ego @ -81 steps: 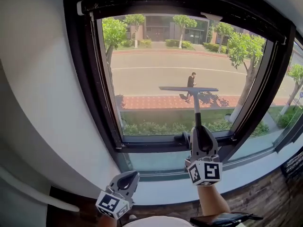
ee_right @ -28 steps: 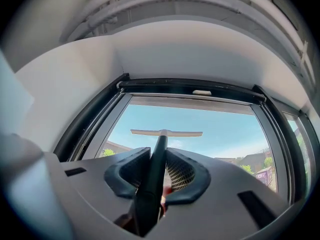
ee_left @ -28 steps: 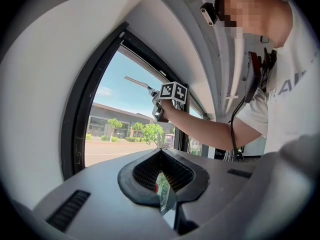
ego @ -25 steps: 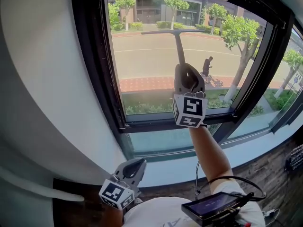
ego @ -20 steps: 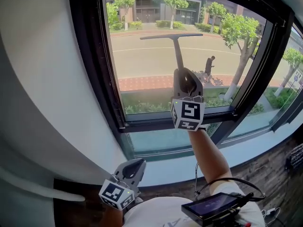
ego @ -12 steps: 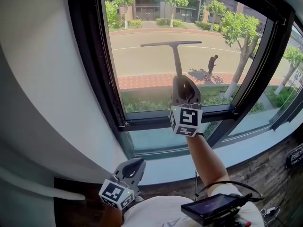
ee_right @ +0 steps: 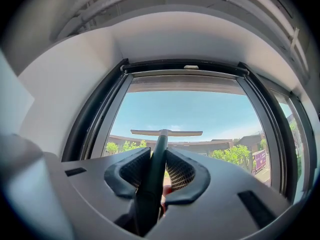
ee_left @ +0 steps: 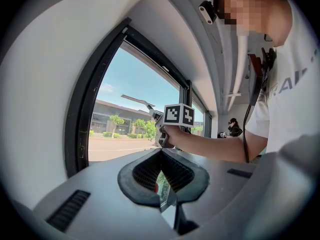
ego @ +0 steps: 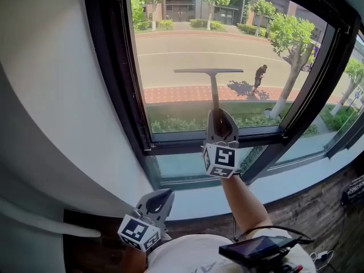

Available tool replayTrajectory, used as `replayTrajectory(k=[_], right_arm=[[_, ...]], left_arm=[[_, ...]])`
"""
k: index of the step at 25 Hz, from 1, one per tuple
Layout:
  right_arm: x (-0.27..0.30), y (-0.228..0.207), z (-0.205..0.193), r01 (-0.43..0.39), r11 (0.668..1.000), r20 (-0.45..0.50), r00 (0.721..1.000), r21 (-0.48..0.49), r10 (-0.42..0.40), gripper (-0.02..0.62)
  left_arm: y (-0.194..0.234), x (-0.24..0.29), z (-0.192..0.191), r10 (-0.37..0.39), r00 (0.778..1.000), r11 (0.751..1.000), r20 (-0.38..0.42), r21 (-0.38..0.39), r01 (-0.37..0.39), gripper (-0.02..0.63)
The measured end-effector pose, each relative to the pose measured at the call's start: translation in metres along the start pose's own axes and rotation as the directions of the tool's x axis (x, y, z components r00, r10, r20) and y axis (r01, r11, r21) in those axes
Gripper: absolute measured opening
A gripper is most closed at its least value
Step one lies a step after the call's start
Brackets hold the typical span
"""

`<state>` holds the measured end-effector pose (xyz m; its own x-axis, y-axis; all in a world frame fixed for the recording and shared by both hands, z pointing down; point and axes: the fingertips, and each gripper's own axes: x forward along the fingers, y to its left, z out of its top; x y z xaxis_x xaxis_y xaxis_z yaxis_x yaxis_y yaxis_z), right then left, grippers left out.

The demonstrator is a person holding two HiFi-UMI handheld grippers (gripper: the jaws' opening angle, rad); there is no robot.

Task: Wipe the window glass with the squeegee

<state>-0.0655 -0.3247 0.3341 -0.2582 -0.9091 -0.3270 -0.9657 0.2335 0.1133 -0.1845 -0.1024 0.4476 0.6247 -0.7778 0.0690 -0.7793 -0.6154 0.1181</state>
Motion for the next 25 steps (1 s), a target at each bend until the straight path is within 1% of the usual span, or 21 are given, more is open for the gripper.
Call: replayTrajectory(k=[4,9,14,25], right_arm=[[-0.006,0.001,-0.016,-0.003,1.0,-0.024,1.0,-0.006,0.003,0.103],[-0.019,0.003,-0.047,-0.011,1.0,-0.072,0.997,-0.022,0.01,0.103],[-0.03,0.005,-0.071,-0.023,1.0,-0.115,0.993,-0.018,0.021,0.103],[-0.048,0.008,-0.119,-0.026,1.0,-0.21,0.977,-0.008,0.024,0.103]], left_arm=[[0.003,0.003,0.0,0.0,1.0,1.0,-0.001,0.0,0.0,0.018],[0.005,0.007,-0.002,-0.005,1.0,1.0,-0.008,-0.001,0.005,0.018],[0.006,0.01,-0.005,-0.008,1.0,1.0,-0.021,-0.005,0.008,0.018],[0.007,0.017,-0.008,-0.014,0.999,1.0,-0.041,-0.007,0.014,0.018]])
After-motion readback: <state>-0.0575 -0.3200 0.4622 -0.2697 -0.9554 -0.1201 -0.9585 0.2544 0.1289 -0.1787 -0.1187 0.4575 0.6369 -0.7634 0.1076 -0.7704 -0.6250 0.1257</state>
